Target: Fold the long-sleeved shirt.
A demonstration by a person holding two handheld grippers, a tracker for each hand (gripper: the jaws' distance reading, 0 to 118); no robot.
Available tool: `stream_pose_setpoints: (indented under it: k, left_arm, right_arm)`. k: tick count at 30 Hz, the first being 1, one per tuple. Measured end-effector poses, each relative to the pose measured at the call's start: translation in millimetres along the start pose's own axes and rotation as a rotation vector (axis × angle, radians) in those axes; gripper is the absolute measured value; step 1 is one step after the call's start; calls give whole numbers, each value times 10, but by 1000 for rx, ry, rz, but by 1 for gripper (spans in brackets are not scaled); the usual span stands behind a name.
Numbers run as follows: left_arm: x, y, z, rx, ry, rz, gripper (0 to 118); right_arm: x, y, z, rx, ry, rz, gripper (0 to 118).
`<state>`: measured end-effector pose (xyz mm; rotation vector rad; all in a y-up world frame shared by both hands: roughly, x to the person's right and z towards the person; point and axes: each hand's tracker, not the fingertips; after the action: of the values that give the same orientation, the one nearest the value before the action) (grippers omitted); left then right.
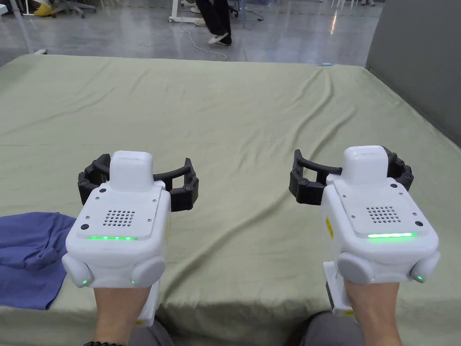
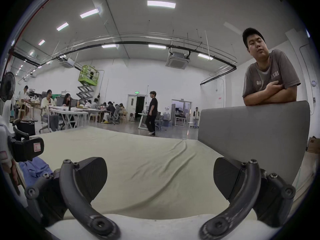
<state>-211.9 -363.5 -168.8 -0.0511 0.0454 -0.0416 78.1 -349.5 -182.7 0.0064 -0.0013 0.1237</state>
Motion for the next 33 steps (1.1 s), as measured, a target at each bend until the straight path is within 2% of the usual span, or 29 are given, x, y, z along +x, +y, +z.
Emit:
stream_pose_setpoints:
  k: [18, 33]
  left_arm:
    - [44, -103, 86, -1, -39, -22, 118]
    - [42, -99, 85, -2, -12, -19, 118]
  right_arm:
    - [31, -33, 31, -28, -9, -8, 118]
    - [45, -60, 57, -24, -15, 0, 118]
